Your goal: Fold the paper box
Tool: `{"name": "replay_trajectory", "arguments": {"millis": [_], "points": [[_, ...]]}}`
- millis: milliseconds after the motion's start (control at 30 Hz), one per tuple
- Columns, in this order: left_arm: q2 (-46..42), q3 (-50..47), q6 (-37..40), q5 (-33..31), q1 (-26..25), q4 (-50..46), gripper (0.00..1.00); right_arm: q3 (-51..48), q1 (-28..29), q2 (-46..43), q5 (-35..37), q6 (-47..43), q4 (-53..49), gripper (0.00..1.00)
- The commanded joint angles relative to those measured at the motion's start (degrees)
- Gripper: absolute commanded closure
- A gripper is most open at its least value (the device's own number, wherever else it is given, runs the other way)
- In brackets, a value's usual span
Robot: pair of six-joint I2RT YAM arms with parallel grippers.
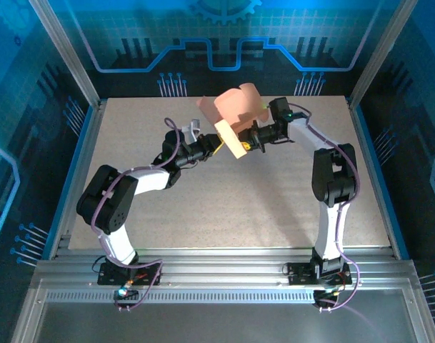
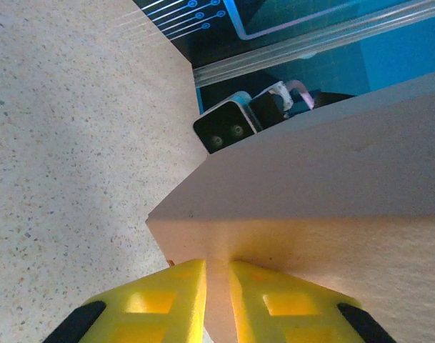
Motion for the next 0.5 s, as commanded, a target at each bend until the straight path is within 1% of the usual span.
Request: {"name": "replay_trajectory", "arguments": {"millis": [0, 133, 267, 333, 467], "points": [[1.23, 3.75, 0.12, 5.17, -3.77, 2.81, 0.81, 2.05, 9.83, 1.33, -2.09, -3.36, -3.52, 1.00], [0.53, 1.32, 0.99, 4.61, -2.72, 3.17, 0.77, -0.43, 6.25, -1.37, 3.54, -2.17, -1.14, 1.00], [0.46, -4.47, 1.19, 3.75, 0.39, 5.82, 0.68, -3.49, -0.06, -4.26, 9.25, -1.99, 0.33, 1.00], [0.76, -7.48, 0.95, 3.55, 2.20, 7.04, 0.66, -4.31, -2.73, -4.89, 12.29, -3.19, -0.48, 1.00], [0.98, -13.55, 1.32, 2.51, 4.84, 10.04, 0.65, -5.30, -5.96, -5.51, 24.41, -7.14, -4.38, 1.00]]}}
